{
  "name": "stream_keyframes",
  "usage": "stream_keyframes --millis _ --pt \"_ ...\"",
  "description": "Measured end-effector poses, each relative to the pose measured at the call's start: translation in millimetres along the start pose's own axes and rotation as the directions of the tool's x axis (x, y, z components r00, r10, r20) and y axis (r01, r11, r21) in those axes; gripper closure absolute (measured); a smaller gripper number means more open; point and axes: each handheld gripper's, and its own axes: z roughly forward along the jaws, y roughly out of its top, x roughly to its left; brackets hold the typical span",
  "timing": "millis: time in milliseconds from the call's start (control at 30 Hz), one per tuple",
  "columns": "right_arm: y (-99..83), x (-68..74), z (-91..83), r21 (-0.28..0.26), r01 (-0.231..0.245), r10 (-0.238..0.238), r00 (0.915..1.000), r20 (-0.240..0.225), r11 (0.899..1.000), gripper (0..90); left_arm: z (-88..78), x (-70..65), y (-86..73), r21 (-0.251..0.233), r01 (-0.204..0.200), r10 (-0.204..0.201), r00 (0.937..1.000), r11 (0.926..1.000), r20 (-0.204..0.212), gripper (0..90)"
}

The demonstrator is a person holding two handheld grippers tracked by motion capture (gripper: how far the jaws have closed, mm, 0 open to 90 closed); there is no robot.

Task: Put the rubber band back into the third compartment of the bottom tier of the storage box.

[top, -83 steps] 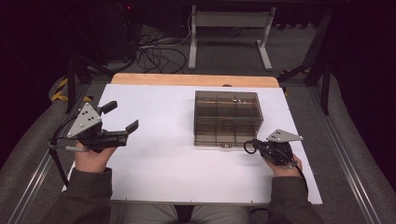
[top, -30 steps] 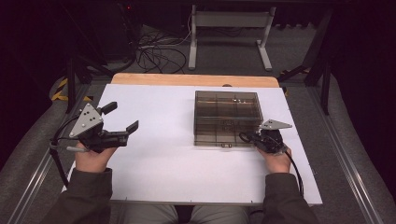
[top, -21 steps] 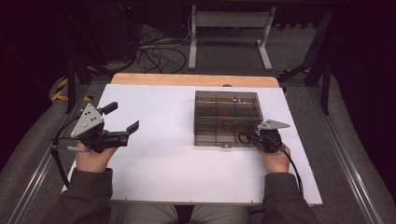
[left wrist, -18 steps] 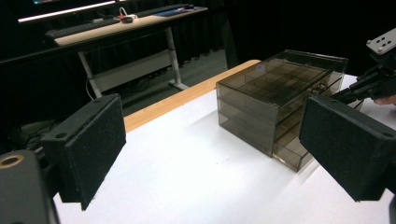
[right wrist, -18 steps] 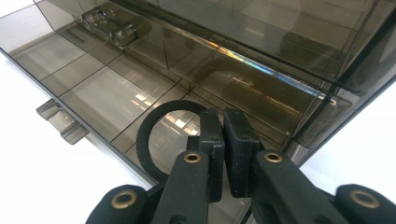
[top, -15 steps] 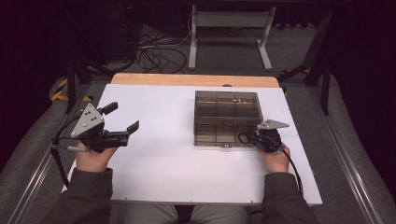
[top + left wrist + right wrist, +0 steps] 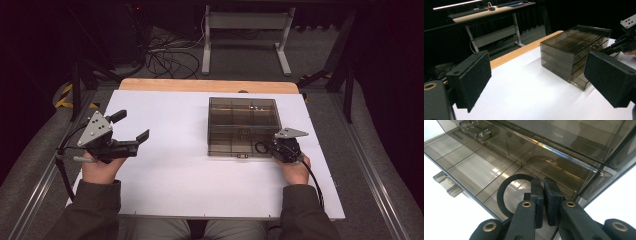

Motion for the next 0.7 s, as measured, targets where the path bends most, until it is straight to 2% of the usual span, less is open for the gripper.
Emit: stream_keyframes --millis 433,533,700 --pt "1.8 1.3 -0.8 0.005 -0.015 0.015 0.9998 -0.017 1.000 82.2 -1.0 0.2 0.3 0.000 0.002 -0.002 1.0000 1.0000 0.001 8.2" --pt "2.9 2.2 0.2 0.005 -0.034 0.034 0.9989 -0.032 0.999 81.6 -0.6 0.3 0.4 -0.001 -0.004 0.004 1.0000 1.0000 -0.003 8.2" --pt "5.2 5.2 1.3 0.005 -0.028 0.029 0.9986 -0.044 1.000 81.3 -0.2 -0.1 0.6 -0.001 -0.006 0.006 1.0000 1.0000 -0.002 8.2"
